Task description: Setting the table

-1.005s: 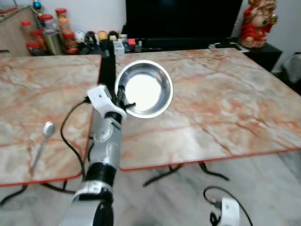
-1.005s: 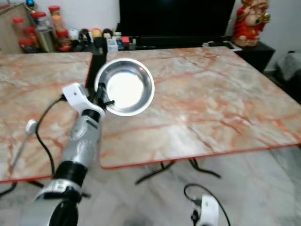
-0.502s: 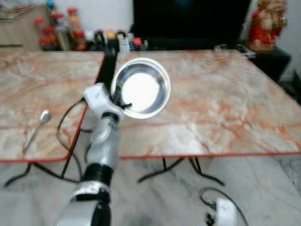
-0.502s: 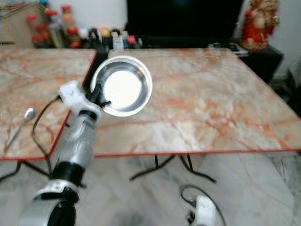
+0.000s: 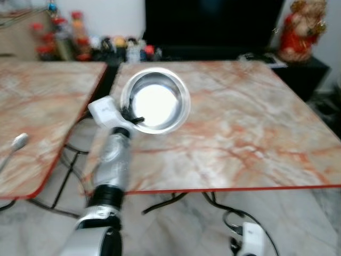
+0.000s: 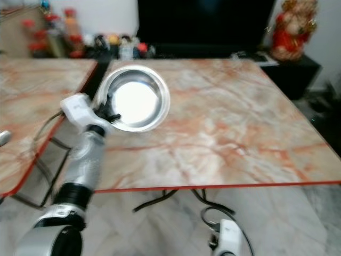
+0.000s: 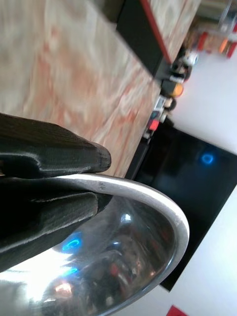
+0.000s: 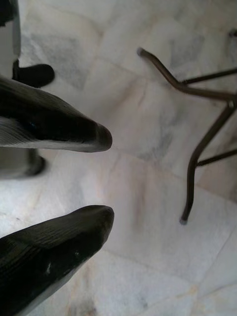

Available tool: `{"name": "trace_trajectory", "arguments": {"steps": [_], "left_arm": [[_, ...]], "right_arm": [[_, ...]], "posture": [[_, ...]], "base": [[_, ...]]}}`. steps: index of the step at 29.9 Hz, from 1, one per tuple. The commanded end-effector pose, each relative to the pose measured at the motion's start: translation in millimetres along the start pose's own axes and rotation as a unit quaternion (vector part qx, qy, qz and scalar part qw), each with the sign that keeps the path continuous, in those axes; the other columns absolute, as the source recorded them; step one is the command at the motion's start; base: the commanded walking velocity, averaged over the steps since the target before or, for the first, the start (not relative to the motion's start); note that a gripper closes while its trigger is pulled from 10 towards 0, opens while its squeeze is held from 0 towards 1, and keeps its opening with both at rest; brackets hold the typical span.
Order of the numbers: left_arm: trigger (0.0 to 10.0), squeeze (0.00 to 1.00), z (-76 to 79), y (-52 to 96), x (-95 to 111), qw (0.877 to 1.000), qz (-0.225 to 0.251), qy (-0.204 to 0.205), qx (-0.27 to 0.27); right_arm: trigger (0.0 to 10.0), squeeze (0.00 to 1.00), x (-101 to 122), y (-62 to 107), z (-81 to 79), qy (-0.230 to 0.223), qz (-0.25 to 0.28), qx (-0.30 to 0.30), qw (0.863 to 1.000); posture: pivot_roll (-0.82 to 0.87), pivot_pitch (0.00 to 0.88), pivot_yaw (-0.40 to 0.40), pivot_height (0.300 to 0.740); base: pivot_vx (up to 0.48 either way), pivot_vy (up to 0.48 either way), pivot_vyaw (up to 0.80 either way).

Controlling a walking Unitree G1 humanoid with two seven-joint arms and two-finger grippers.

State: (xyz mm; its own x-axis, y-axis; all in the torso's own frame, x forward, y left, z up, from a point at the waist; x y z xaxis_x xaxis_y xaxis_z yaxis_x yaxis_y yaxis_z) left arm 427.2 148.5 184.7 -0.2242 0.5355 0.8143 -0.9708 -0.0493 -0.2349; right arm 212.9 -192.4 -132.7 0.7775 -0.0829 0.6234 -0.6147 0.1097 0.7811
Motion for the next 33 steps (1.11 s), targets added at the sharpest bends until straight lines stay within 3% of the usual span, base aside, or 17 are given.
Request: {"name": "trace_trajectory", "arguments": {"steps": [1, 3, 10, 26, 33], "left_arm": [[10.0, 0.0, 20.0, -1.8, -1.4, 1.0, 0.002, 0.01, -0.027], [10.0, 0.0, 20.8, -1.8, -1.8, 1.0, 0.001, 0.011, -0.029], [10.0, 0.0, 20.1, -2.3, -3.3, 1.0, -0.005, 0.013, -0.028], [10.0, 0.0, 13.6, 1.6, -8.5, 1.0, -0.011, 0.008, -0.009], [10.0, 0.0, 12.5, 0.8, -7.7, 1.0, -0.011, 0.003, -0.006]], "right_arm": [[10.0, 0.0, -4.4, 0.9, 12.1, -0.006, -0.01, -0.013, 1.0], [10.0, 0.0, -5.5, 0.9, 11.1, -0.02, -0.012, -0.011, 1.0], [10.0, 0.0, -6.3, 0.9, 7.7, -0.002, -0.015, -0.006, 1.0], [10.0, 0.0, -1.6, 0.7, 7.2, 0.015, -0.002, 0.0, 1.0], [10.0, 0.0, -1.7, 0.7, 7.5, 0.004, -0.001, -0.002, 1.0]], "posture": [[0.03, 0.0, -0.02, 0.736], [0.03, 0.0, -0.02, 0.736], [0.04, 0.0, -0.022, 0.736], [0.04, 0.0, -0.029, 0.736], [0.04, 0.0, -0.026, 0.736]], "base": [[0.326, -0.304, -0.44], [0.319, -0.306, -0.67], [0.112, -0.14, -0.54], [0.0, 0.0, 0.0], [0.0, -0.437, 0.46]]}}
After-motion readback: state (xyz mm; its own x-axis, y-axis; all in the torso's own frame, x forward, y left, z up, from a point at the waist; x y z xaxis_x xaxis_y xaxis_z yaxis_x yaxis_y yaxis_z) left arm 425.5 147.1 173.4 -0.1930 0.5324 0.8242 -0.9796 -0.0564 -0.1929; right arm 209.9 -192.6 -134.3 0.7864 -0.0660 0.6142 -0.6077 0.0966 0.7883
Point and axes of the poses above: a point about 5 cm out from each wrist's last joint towards the gripper, its own y axis pointing back from the gripper into the wrist, its own x axis along the axis of the wrist's last joint, z = x × y, the point moved 6 cm from there along -y, pointing out of the wrist towards the gripper, and after that the axes turned 5 degrees about y, right-handed, at the moved point
